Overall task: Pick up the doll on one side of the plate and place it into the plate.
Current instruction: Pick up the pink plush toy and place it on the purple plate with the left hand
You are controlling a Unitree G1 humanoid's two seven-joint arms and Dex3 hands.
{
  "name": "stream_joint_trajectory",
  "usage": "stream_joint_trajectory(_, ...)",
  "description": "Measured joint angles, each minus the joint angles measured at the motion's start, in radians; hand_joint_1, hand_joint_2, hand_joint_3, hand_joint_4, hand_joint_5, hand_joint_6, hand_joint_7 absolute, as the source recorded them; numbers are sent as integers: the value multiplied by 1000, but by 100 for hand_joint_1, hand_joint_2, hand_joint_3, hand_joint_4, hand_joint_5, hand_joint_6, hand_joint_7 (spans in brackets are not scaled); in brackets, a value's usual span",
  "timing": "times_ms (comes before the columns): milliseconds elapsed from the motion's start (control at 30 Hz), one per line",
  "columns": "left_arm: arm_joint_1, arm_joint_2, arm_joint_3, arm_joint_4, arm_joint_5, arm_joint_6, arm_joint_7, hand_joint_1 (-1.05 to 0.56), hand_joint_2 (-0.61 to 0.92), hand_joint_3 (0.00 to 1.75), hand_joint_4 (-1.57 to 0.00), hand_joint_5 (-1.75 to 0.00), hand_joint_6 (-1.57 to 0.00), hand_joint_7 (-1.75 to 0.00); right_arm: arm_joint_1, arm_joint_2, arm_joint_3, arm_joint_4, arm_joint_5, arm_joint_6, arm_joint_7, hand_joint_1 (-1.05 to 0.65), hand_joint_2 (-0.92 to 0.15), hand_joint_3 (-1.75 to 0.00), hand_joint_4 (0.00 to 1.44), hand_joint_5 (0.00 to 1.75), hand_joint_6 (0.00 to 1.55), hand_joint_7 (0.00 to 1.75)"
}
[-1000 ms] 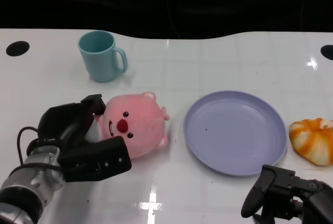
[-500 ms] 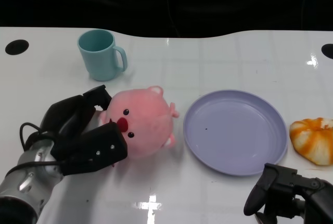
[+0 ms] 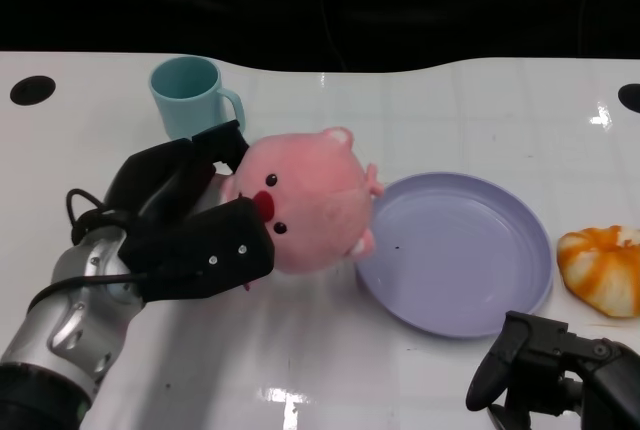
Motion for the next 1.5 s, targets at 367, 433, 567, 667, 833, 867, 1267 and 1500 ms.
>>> stream_joint_trajectory(367,-123,-119,-43,23,10,27,-22,-18,37,139,-98,-175,-78,-175,1,3,16,4,-2,-6,-2,-20,-54,-110,64,174,58,142)
stream_joint_trajectory(433,-132,-142,-56,37,16,29,-22,-18,38,139,-98,-175,-78,-175,1,4,20,4,-3,-7,-3,-20,-54,-110,64,174,58,142)
stream_joint_trajectory(567,-157,-193,-80,84,36,44,-21,-17,38,136,-99,-175,-79,-175,0,5,32,4,-7,-9,-7,-20,-54,-111,65,173,59,142)
stream_joint_trajectory(667,-192,-237,-95,145,44,70,-21,-18,39,133,-98,-175,-78,-175,-3,5,37,6,-10,-10,-11,-20,-53,-111,65,173,59,142)
stream_joint_trajectory(833,-258,-297,-122,226,53,91,-19,-17,41,119,-95,-175,-73,-175,-5,8,46,12,-18,-12,-14,-21,-53,-111,66,172,60,142)
stream_joint_trajectory(867,-266,-309,-125,238,54,96,-19,-17,42,119,-95,-175,-73,-175,-5,8,48,12,-19,-13,-16,-21,-53,-111,66,172,60,141)
stream_joint_trajectory(1267,-342,-409,-167,400,72,116,12,-21,48,109,-92,-175,-65,-175,-3,11,70,12,-44,-23,-28,-25,-53,-109,67,170,61,140)
stream_joint_trajectory(1500,-391,-456,-165,509,74,124,31,-22,67,73,-84,-175,-64,-153,-1,12,72,11,-44,-24,-28,-25,-55,-106,67,170,61,139)
